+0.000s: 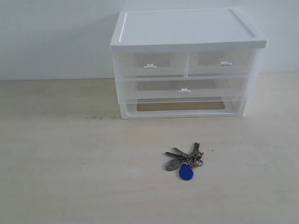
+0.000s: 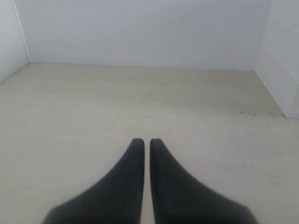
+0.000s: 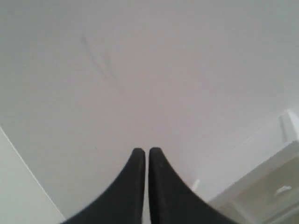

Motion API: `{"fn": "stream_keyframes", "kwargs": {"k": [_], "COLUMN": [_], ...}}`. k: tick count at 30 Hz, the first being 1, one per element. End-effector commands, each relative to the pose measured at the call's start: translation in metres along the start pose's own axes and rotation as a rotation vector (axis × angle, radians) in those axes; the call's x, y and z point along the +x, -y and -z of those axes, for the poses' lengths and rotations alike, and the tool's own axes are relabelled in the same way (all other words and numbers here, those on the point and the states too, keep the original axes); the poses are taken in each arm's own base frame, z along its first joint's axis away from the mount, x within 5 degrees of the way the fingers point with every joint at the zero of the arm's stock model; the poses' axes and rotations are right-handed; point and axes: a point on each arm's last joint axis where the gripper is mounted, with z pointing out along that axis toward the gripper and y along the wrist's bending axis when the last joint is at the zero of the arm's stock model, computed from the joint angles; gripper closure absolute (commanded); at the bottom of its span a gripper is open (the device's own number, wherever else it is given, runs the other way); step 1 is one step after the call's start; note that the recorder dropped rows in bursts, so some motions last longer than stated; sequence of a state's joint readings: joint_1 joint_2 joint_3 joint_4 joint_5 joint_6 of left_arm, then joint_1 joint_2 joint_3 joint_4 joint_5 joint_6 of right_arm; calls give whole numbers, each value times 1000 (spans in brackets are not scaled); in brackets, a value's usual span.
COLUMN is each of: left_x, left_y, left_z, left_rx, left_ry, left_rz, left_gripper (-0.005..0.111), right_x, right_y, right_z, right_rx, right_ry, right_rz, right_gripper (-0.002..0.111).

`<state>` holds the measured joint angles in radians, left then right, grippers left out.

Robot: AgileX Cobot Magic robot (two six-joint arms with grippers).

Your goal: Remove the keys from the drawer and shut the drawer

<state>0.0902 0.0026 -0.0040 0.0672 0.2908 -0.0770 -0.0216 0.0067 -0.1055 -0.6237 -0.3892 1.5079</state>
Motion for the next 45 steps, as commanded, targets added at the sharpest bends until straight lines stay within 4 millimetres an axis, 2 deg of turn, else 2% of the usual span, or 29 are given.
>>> {"fn": "stream_keyframes", "kwargs": {"k": [1, 3, 6, 9, 10, 11, 14, 16, 20, 45], "left_x": [1, 1, 1, 1, 1, 1, 1, 1, 1, 1], "left_y": [0, 0, 0, 0, 0, 0, 0, 0, 0, 0], "left_z": [0, 0, 0, 0, 0, 0, 0, 0, 0, 0], "left_rx": [-6, -6, -6, -6, -6, -6, -6, -6, -6, -6], "left_ry": [-3, -3, -3, -3, -3, -3, -3, -3, -3, -3], "left_rz": [-6, -6, -6, -6, -6, -6, -6, -6, -6, -6], "left_gripper": [102, 102, 102, 102, 102, 102, 102, 102, 102, 102], "right_x": [-7, -8, -4, 2, 6, 9, 19, 28, 42, 42], "right_y": [10, 16, 28, 37, 41, 44, 54, 63, 77, 77], "right_z": [3, 5, 8, 11, 11, 12, 15, 20, 33, 34], "right_rx": [44, 74, 140, 217, 261, 294, 365, 419, 521, 526], "right_ry": [128, 169, 192, 131, 74, 9, -184, -336, -598, -600], "right_rz": [-324, -339, -213, 303, 368, 515, 780, 837, 847, 832], "right_gripper": [108, 108, 108, 108, 108, 108, 108, 108, 108, 108]}}
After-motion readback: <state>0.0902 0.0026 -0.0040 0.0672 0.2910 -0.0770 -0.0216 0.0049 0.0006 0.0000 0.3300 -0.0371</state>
